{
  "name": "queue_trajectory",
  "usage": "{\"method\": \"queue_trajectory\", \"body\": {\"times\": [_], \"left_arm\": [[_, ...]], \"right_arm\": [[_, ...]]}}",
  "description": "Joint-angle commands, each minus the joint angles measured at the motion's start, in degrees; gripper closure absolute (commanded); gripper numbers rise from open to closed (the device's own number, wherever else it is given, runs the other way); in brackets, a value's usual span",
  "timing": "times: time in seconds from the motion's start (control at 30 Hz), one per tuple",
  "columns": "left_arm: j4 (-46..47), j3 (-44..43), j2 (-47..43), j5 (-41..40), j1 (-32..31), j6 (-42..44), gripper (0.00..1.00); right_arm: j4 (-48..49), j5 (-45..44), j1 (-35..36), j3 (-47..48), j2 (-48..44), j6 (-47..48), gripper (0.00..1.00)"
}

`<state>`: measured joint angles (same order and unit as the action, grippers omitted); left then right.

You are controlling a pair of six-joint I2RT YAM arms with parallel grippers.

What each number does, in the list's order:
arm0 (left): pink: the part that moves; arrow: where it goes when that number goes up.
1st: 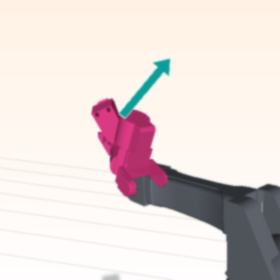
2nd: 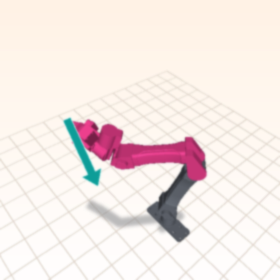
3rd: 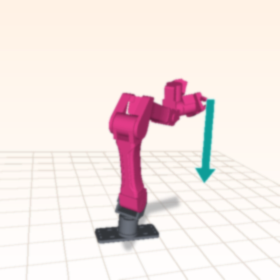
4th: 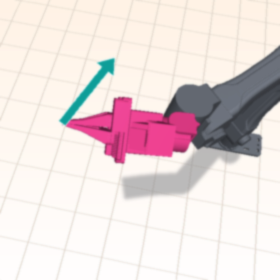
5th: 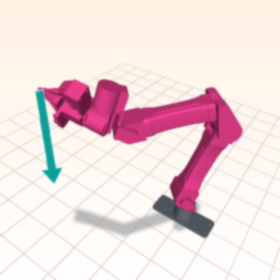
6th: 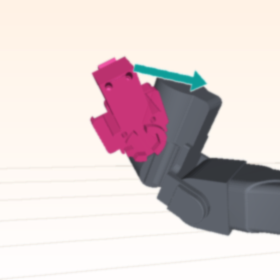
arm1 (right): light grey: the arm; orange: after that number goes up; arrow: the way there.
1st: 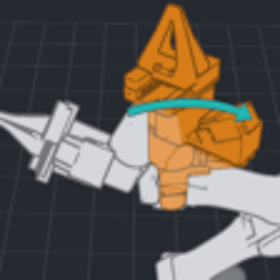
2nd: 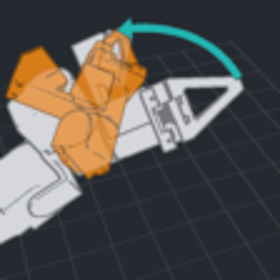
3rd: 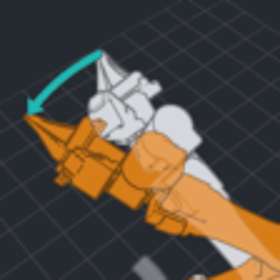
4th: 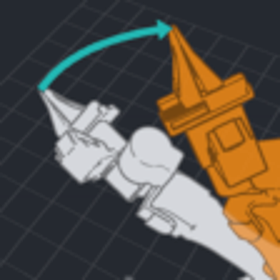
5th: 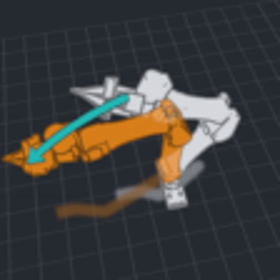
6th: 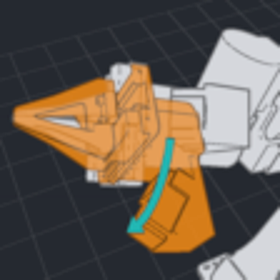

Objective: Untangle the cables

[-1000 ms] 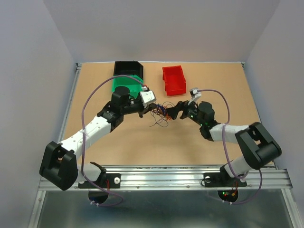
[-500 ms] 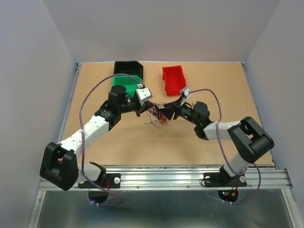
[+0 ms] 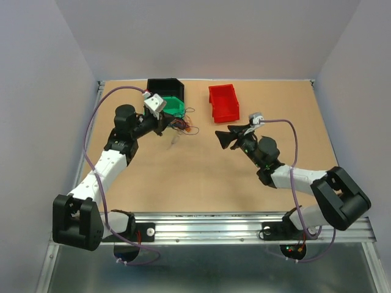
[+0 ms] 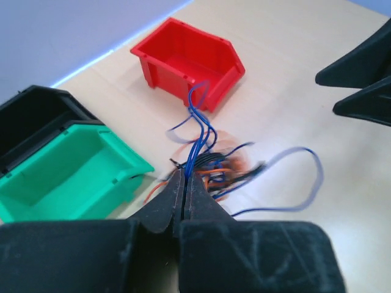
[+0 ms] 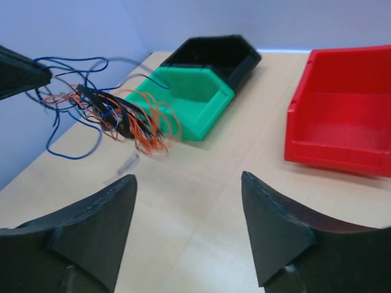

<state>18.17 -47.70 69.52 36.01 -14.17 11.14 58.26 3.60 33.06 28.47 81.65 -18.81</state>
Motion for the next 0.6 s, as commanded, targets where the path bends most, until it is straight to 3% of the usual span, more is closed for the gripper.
{"method": "queue_trajectory", "body": {"times": [0.0, 0.03, 0.13, 0.43, 0.5, 0.57], "left_arm": [[6.1, 0.1, -1.8, 10.5, 0.3, -2.7, 1.0], [5.7, -0.2, -1.2, 16.1, 0.2, -2.2, 1.0], [3.1, -1.2, -0.5, 20.8, -0.2, -0.2, 1.0], [1.3, -1.7, -0.7, 24.8, -2.1, 0.3, 1.0], [0.1, -2.1, 0.0, 26.1, -2.8, 0.6, 1.0], [-1.2, -2.7, 0.1, 25.9, -3.8, 2.4, 1.0]], "right_arm": [[0.3, -1.5, 0.0, -2.6, -4.3, 3.0, 0.23], [0.3, 4.4, 0.0, -2.4, -4.2, 3.6, 0.2], [0.4, 13.9, 0.0, -0.3, -0.9, 5.3, 0.19], [9.8, 23.9, 0.3, 4.7, 11.1, 5.4, 0.14], [10.9, 25.9, 0.8, 6.8, 14.1, 5.2, 0.18], [12.2, 27.2, 1.9, 8.2, 16.1, 5.0, 0.32]]}}
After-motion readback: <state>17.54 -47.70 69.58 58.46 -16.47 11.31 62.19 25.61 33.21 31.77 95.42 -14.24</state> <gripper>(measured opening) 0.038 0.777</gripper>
